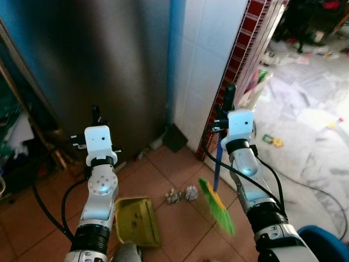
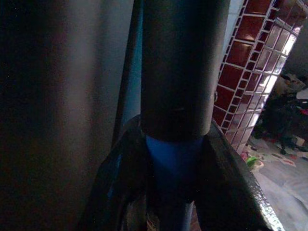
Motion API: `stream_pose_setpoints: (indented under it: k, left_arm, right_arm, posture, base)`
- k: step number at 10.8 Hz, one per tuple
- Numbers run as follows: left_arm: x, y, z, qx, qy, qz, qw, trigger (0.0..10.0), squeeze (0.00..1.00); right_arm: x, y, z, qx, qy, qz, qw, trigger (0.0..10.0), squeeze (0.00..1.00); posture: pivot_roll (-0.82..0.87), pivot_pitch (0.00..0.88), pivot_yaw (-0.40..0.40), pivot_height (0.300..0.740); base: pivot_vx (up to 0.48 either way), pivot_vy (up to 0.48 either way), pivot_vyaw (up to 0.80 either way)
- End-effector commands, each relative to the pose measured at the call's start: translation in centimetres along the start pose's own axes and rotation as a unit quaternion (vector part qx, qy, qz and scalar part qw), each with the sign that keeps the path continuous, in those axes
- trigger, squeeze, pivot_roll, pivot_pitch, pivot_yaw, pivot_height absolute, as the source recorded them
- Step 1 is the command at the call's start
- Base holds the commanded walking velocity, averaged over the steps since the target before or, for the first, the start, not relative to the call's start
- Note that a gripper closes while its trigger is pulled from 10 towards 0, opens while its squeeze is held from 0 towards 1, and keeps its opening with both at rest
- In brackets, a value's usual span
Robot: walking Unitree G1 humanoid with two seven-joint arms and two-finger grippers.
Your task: Sweep floor
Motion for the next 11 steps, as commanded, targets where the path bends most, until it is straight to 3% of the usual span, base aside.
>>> stream_pose_setpoints:
  k: [1, 4, 9, 11]
  left_arm:
    - [1.49, 0.36, -0.31, -0.009, -0.009, -0.034, 0.999, 10.0, 0.00]
    - [1.47, 0.40, -0.41, -0.012, -0.008, -0.034, 0.999, 10.0, 0.00]
    - [1.55, 0.58, -0.37, -0.010, -0.007, -0.035, 0.999, 10.0, 0.00]
    - [1.55, 0.59, -0.32, -0.007, -0.007, -0.035, 0.999, 10.0, 0.00]
  right_arm:
    - [1.13, 0.38, -0.28, 0.000, -0.009, -0.021, 1.000, 10.0, 0.00]
    - [1.34, 0.43, -0.20, 0.005, -0.014, -0.026, 1.000, 10.0, 0.00]
    - [1.44, 0.66, -0.13, 0.007, -0.009, -0.024, 1.000, 10.0, 0.00]
    - [1.32, 0.57, 0.03, 0.009, -0.003, -0.022, 1.000, 10.0, 0.00]
  posture:
    - [-0.01, 0.046, -0.070, 0.740]
    - [-0.01, 0.042, -0.067, 0.740]
    - [-0.01, 0.055, -0.066, 0.740]
    - [-0.01, 0.055, -0.065, 0.740]
  base:
    - [0.315, 0.000, 0.00]
    - [0.314, 0.000, 0.33]
    - [0.318, 0.000, 0.00]
    - [0.000, 0.000, 0.00]
Point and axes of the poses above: a point about 5 cm out from each wrist's last joint towards the gripper, its own y axis pointing out of the wrist towards the gripper, its own x axis along the axis of the wrist's last joint, z = x × y, the point moved 2 cm from there along y, pointing out of the wrist towards the gripper, and after that the axes turned 4 degrees about -y, right-handed, at the moved point
